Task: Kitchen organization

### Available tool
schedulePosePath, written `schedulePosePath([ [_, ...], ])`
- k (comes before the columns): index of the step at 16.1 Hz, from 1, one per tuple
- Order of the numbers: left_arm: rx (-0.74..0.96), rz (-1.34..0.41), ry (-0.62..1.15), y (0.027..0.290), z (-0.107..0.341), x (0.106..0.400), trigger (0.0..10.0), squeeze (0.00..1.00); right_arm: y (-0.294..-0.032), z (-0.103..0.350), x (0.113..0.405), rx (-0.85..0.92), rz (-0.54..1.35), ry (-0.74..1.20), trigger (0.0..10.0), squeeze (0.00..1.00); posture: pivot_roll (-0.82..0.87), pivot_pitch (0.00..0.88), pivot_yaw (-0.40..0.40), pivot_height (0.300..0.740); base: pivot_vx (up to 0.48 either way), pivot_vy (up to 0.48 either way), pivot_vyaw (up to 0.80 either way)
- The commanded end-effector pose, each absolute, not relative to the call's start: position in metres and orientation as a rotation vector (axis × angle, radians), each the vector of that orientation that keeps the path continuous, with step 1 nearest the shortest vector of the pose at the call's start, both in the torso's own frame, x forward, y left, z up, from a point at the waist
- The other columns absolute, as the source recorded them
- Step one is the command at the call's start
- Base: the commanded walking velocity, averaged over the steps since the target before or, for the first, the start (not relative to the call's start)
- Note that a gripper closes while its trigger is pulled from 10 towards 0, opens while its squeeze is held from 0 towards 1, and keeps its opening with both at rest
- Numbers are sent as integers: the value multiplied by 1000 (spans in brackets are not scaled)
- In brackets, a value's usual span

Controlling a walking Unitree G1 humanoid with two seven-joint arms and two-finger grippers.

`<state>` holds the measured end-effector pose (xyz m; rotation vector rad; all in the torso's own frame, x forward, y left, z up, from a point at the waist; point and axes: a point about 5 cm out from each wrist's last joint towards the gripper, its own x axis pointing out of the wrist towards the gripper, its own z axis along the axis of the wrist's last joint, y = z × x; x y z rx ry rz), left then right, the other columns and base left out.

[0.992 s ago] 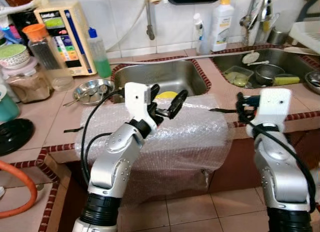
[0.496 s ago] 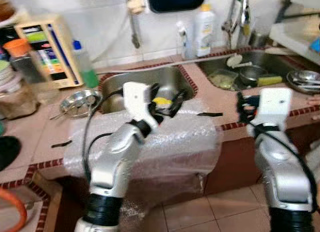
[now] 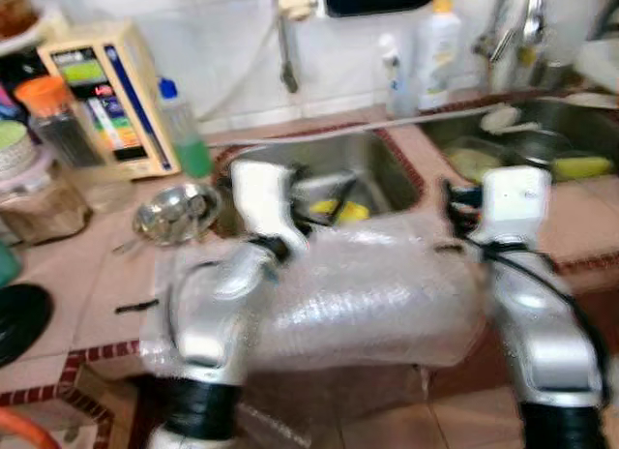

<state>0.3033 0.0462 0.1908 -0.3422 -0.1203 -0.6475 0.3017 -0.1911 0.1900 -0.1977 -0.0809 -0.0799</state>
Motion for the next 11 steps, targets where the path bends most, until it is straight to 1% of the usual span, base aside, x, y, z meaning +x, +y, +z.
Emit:
schedulePosePath([
  [1,-313,-598,-131,60,191,306,10000,0,-180,195,303,-184,-40,-106,10000,0,-61,0,100,740,0,0,0],
  [3,-309,-605,-137,60,192,306,10000,0,-180,194,303,-185,-39,-106,10000,0,-63,0,101,740,0,0,0],
  [4,-316,-606,-139,60,192,306,10000,0,-180,194,302,-185,-40,-105,10000,0,-64,0,100,740,0,-315,0],
  [11,-314,-606,-137,60,192,308,10000,0,-179,195,302,-191,-34,-109,10000,0,-68,0,103,740,0,-414,0],
])
